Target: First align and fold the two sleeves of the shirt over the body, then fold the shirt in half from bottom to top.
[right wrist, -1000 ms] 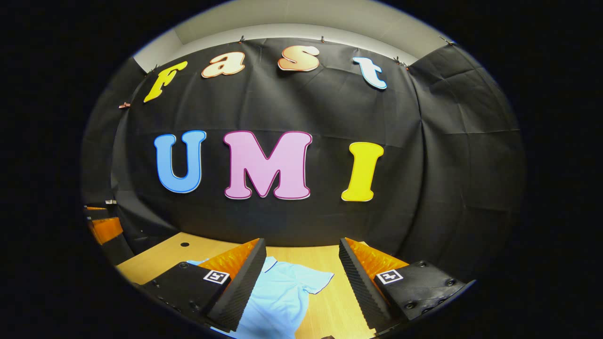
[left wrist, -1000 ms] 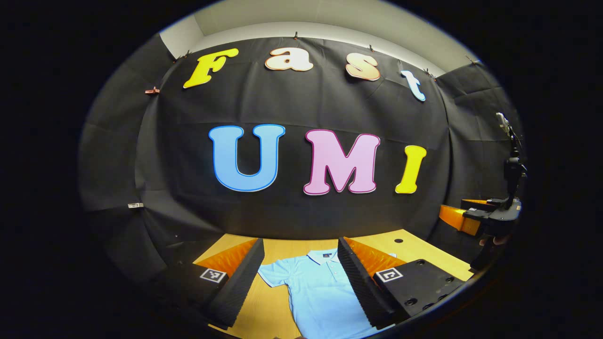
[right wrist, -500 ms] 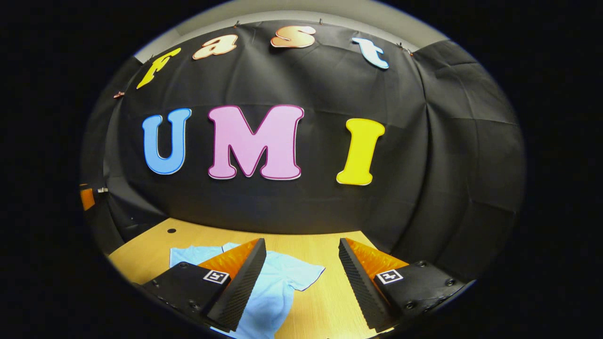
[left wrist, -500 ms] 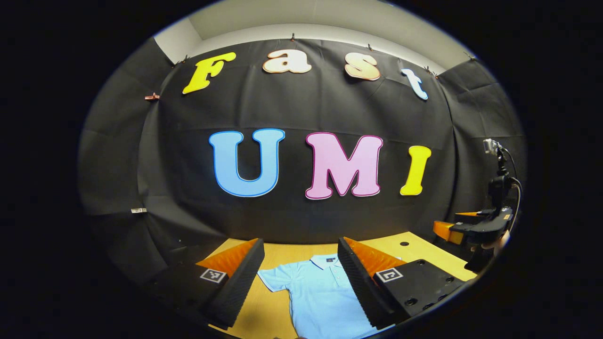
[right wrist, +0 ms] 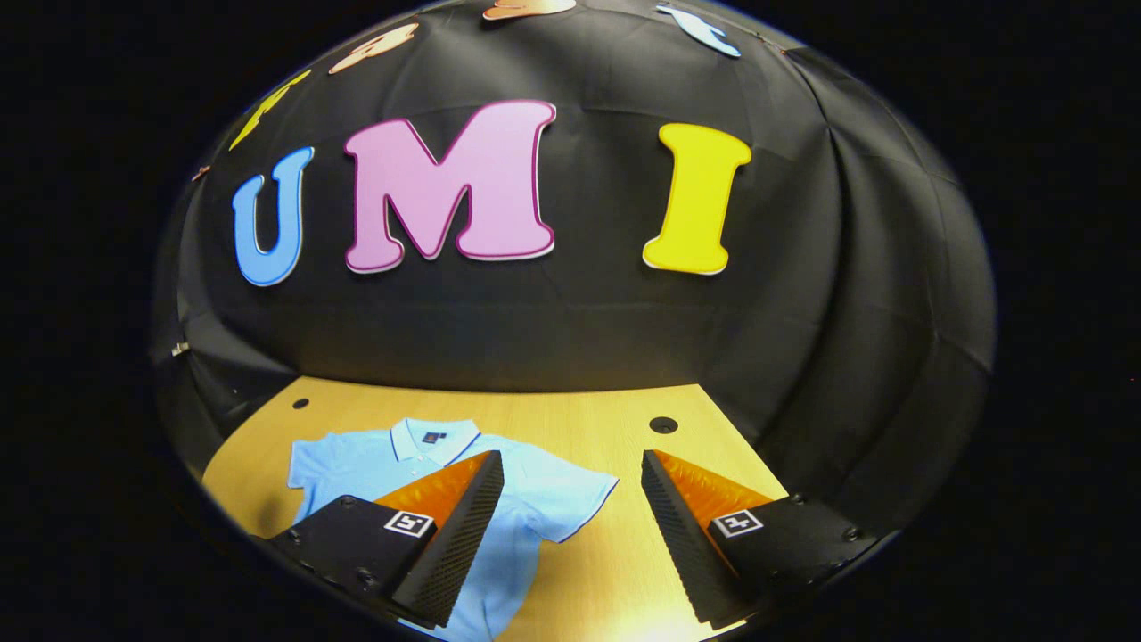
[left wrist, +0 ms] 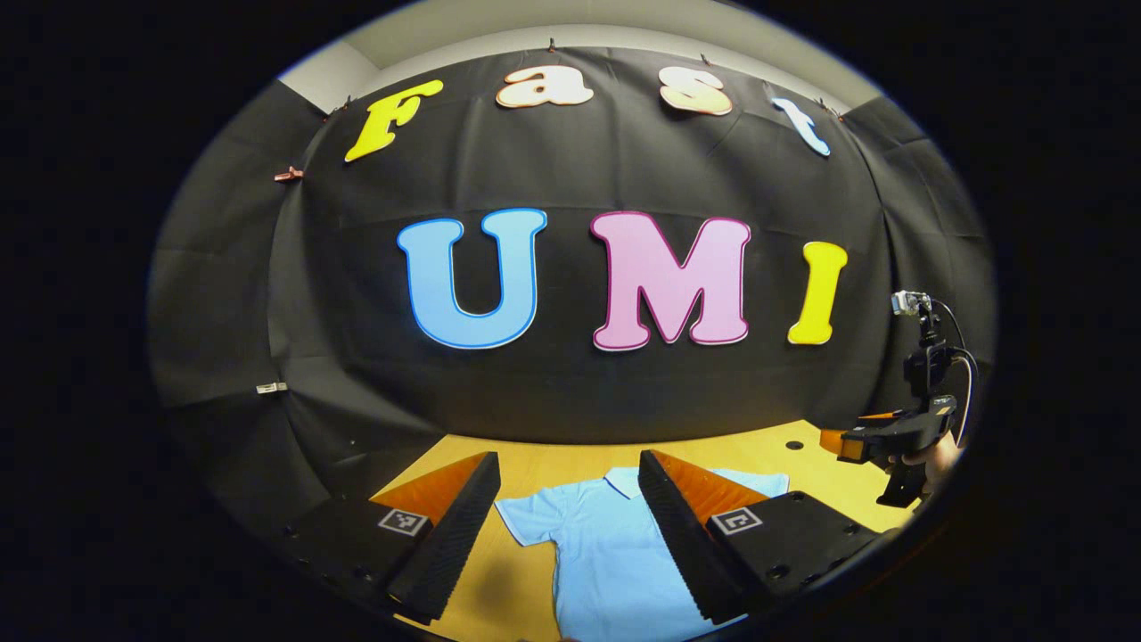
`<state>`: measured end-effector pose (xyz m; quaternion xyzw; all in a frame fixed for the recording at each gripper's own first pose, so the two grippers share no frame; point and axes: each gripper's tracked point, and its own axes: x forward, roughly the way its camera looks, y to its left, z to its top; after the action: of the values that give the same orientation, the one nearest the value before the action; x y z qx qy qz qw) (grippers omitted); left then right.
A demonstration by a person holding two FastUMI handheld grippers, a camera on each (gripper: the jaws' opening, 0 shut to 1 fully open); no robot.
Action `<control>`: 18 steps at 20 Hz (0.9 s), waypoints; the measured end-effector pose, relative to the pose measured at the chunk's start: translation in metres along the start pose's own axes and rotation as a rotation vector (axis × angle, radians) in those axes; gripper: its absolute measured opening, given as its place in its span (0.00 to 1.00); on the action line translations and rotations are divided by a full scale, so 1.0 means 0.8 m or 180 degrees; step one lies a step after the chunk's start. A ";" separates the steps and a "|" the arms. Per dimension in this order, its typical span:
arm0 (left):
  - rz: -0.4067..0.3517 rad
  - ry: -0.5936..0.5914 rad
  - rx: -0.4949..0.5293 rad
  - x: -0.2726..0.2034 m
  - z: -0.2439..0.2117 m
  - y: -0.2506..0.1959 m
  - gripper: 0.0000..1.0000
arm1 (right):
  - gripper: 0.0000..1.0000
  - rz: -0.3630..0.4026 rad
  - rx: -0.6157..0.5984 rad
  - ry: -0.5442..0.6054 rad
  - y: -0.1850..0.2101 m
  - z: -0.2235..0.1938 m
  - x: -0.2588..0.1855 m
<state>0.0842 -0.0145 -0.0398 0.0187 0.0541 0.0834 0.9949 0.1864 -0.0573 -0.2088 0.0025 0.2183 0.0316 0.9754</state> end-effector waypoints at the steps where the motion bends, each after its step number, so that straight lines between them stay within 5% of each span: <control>1: 0.0035 0.0069 -0.0017 0.007 -0.006 0.002 0.99 | 0.98 -0.0002 0.0023 0.0082 -0.004 -0.011 0.017; 18: 0.0265 0.0496 -0.0056 0.090 -0.059 -0.007 1.00 | 0.97 -0.0128 -0.0062 0.0958 -0.040 -0.173 0.230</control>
<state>0.1505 -0.0066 -0.0943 0.0056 0.1298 0.1263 0.9835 0.2958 -0.0788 -0.4127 -0.0160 0.3618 0.0141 0.9320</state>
